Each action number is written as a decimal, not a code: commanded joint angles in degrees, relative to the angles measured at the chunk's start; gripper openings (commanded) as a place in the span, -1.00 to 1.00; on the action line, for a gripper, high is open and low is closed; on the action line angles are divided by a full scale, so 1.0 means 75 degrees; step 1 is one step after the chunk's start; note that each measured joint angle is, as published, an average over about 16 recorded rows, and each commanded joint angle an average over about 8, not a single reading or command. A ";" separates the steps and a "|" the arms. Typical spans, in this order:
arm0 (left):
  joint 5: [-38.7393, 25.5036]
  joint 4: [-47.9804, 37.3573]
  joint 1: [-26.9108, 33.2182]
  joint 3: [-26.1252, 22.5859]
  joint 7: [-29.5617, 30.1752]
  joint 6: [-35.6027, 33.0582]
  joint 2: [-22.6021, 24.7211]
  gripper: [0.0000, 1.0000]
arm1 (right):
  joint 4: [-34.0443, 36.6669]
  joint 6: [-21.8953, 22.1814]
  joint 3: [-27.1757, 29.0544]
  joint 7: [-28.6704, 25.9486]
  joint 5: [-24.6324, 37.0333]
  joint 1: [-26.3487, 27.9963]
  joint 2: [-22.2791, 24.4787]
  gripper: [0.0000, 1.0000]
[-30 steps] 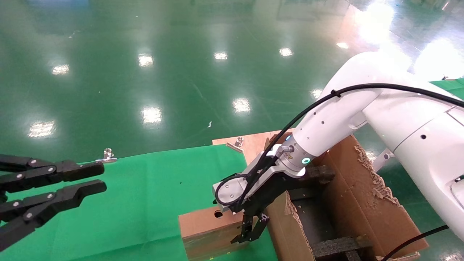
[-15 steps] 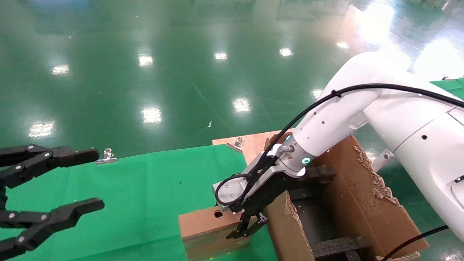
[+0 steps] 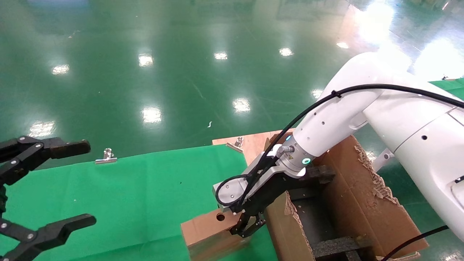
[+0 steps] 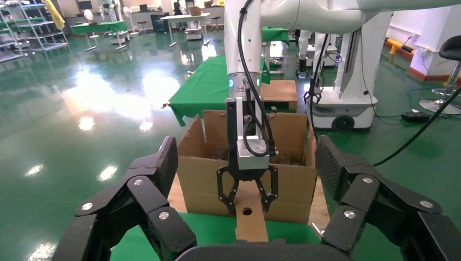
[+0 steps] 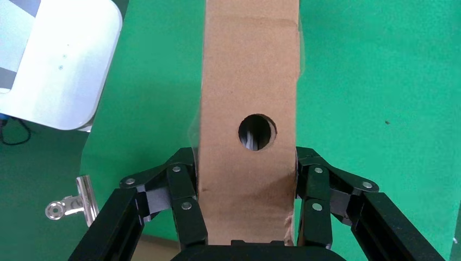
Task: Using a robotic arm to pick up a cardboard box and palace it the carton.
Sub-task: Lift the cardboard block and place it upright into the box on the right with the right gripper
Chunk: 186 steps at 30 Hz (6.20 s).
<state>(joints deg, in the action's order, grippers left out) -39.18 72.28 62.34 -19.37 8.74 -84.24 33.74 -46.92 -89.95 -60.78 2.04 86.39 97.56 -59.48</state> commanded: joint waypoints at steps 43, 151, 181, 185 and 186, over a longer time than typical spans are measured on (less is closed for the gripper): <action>0.0003 -0.0001 0.0002 -0.0004 -0.0002 0.0001 -0.0001 1.00 | 0.1721 -0.0166 -0.1662 -0.0242 -0.0318 0.3957 0.3292 -1.00; 0.0011 -0.0005 0.0002 -0.0014 -0.0008 0.0007 -0.0004 1.00 | -0.3989 0.4953 -0.4002 -1.6483 0.4948 -0.0393 0.4685 -1.00; 0.0014 -0.0005 0.0003 -0.0016 -0.0010 0.0009 -0.0006 1.00 | -0.1307 0.6326 -0.4401 -1.5602 0.3944 -0.1886 0.2967 -0.82; 0.0016 -0.0006 0.0002 -0.0016 -0.0010 0.0010 -0.0006 1.00 | -0.1138 0.6364 -0.4397 -1.5458 0.3729 -0.1974 0.2905 0.18; 0.0017 -0.0006 0.0001 -0.0016 -0.0010 0.0011 -0.0006 1.00 | -0.1117 0.6372 -0.4396 -1.5446 0.3705 -0.1986 0.2897 0.43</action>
<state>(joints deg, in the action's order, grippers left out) -39.07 72.24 62.36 -19.49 8.67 -84.16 33.70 -55.82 -42.30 -93.77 -114.22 114.69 82.92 -37.56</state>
